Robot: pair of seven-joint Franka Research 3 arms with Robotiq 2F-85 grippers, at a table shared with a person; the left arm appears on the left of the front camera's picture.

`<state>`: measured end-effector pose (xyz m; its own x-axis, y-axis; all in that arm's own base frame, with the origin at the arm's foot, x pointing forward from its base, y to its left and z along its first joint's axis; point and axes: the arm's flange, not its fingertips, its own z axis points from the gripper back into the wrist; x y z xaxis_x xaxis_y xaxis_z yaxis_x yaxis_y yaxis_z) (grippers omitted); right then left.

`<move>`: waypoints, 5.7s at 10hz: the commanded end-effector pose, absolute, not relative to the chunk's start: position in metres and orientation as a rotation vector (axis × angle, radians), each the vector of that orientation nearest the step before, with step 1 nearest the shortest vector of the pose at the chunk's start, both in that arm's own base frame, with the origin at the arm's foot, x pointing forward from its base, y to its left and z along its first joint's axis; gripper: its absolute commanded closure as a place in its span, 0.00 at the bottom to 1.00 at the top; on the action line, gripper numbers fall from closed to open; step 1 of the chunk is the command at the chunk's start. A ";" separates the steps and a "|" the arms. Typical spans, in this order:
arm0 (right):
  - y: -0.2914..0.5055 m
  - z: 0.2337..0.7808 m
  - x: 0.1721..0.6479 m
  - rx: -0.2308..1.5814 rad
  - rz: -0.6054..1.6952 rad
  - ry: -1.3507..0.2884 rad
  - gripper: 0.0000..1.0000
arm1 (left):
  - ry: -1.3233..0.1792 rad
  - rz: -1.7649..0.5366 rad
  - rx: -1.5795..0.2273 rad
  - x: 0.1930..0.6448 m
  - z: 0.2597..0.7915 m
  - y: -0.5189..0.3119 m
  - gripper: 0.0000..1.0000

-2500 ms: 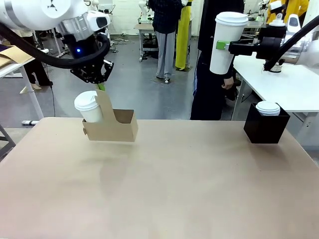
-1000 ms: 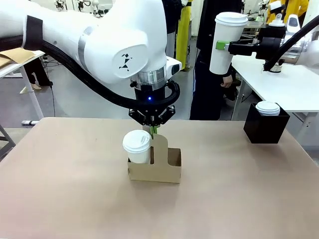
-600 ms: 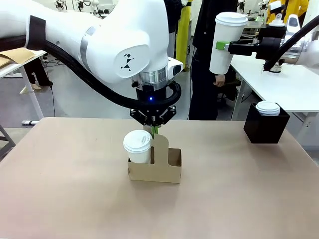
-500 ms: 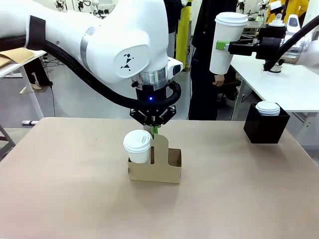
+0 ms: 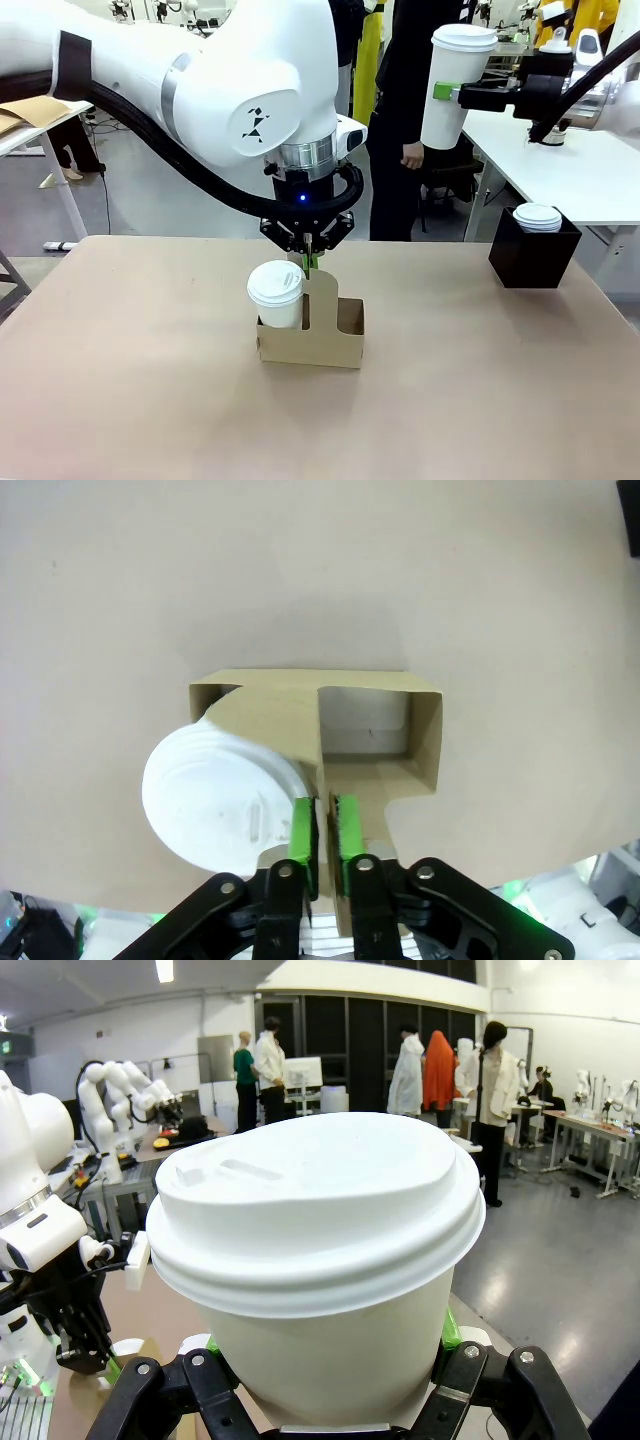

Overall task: Pour a drink into a cup and package it in a carrier.
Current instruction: Insert the held 600 ml Paper Cup into the Cup Carrier.

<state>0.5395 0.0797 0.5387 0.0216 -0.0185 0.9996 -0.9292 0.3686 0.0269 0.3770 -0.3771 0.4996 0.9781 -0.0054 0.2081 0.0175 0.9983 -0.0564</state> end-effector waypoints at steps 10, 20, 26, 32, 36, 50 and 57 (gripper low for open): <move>0.165 0.466 0.528 1.337 1.348 -1.204 0.19 | -0.286 -0.563 -0.345 0.372 0.565 -0.172 0.00; 0.201 0.418 0.505 1.480 1.456 -1.044 0.19 | -0.385 -0.649 -0.282 0.382 0.523 -0.121 0.00; 0.250 0.371 0.477 1.580 1.521 -0.924 0.19 | -0.473 -0.789 -0.245 0.380 0.500 -0.098 0.00; 0.266 0.334 0.461 1.635 1.555 -0.809 0.19 | -0.436 -0.732 -0.220 0.385 0.506 -0.104 0.00; 0.263 0.304 0.455 1.632 1.547 -0.830 0.19 | -0.436 -0.732 -0.220 0.385 0.506 -0.104 0.00; 0.253 0.242 0.449 1.525 1.508 -0.832 0.19 | -0.436 -0.732 -0.220 0.385 0.506 -0.104 0.00; 0.213 0.256 0.449 1.392 1.489 -0.863 0.00 | -0.436 -0.732 -0.220 0.385 0.506 -0.104 0.00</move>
